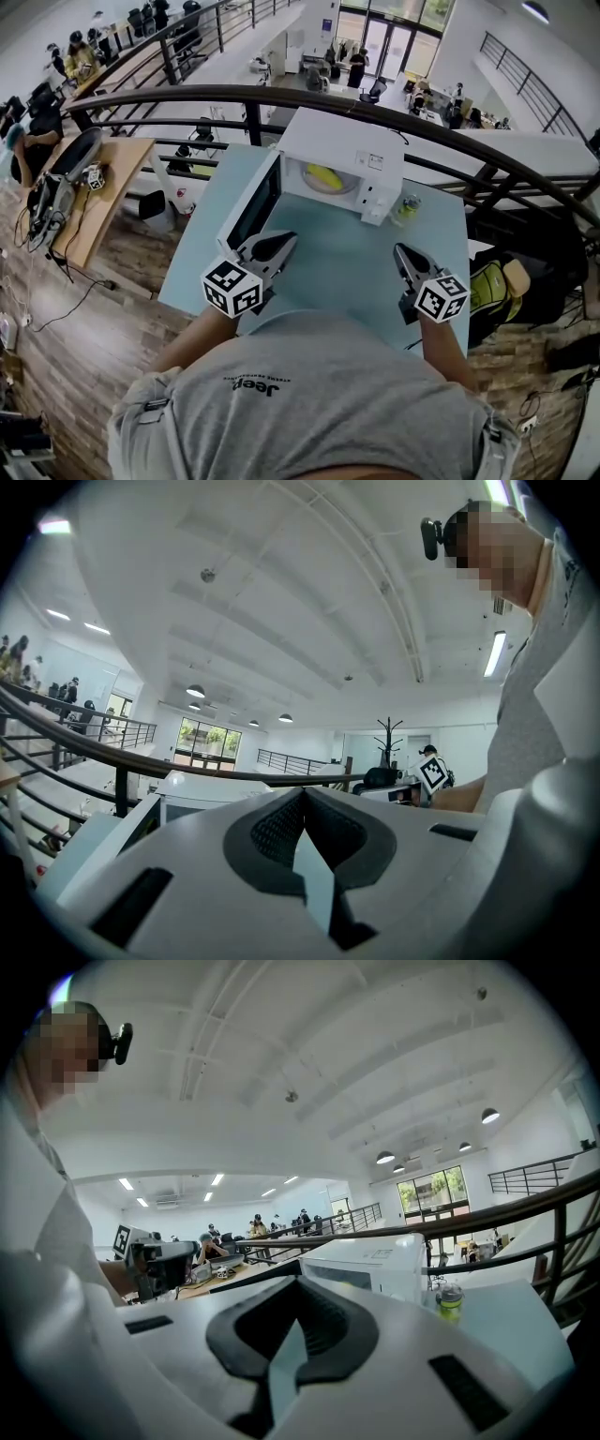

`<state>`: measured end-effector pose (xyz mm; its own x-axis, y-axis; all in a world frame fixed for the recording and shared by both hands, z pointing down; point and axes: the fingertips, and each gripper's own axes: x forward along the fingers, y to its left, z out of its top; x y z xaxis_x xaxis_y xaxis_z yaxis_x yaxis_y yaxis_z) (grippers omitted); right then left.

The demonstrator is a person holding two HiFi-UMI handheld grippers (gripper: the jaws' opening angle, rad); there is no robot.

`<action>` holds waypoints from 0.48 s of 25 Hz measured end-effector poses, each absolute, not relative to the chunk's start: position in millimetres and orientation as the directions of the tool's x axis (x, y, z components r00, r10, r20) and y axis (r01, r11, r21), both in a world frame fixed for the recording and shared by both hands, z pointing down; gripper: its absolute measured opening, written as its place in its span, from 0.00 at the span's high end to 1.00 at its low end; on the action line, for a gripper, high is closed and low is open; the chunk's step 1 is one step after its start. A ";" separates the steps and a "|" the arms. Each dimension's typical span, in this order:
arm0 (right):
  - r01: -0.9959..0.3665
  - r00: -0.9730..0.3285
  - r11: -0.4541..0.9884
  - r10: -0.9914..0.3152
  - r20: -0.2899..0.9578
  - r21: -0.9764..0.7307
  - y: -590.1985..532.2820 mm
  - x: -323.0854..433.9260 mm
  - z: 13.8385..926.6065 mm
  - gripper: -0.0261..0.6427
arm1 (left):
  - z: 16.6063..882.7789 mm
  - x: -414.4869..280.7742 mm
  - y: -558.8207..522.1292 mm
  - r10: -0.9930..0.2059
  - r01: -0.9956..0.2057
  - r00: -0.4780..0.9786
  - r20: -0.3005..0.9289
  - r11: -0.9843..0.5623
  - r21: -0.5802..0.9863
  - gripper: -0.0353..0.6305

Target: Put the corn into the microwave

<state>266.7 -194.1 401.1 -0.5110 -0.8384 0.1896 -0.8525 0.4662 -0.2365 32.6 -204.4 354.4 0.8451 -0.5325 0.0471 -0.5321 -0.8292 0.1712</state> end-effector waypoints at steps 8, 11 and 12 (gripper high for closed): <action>-0.856 -0.506 0.463 -0.842 0.188 -0.231 -193.2 271.8 399.8 0.94 | 353.4 35.5 -205.0 -0.532 -0.530 0.846 0.040 -0.830 0.171 0.92; -0.854 -0.509 0.466 -0.841 0.187 -0.230 -192.9 272.0 400.2 0.94 | 353.8 35.8 -204.5 -0.534 -0.532 0.845 0.040 -0.829 0.171 0.92; -0.854 -0.510 0.468 -0.840 0.186 -0.229 -192.6 271.5 399.9 0.94 | 353.5 35.8 -204.1 -0.534 -0.532 0.845 0.040 -0.829 0.170 0.92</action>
<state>271.5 -192.6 399.9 -0.5099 -0.8398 0.1865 -0.8538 0.4676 -0.2289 35.8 -204.1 353.5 0.8446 -0.5339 0.0399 -0.5322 -0.8293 0.1703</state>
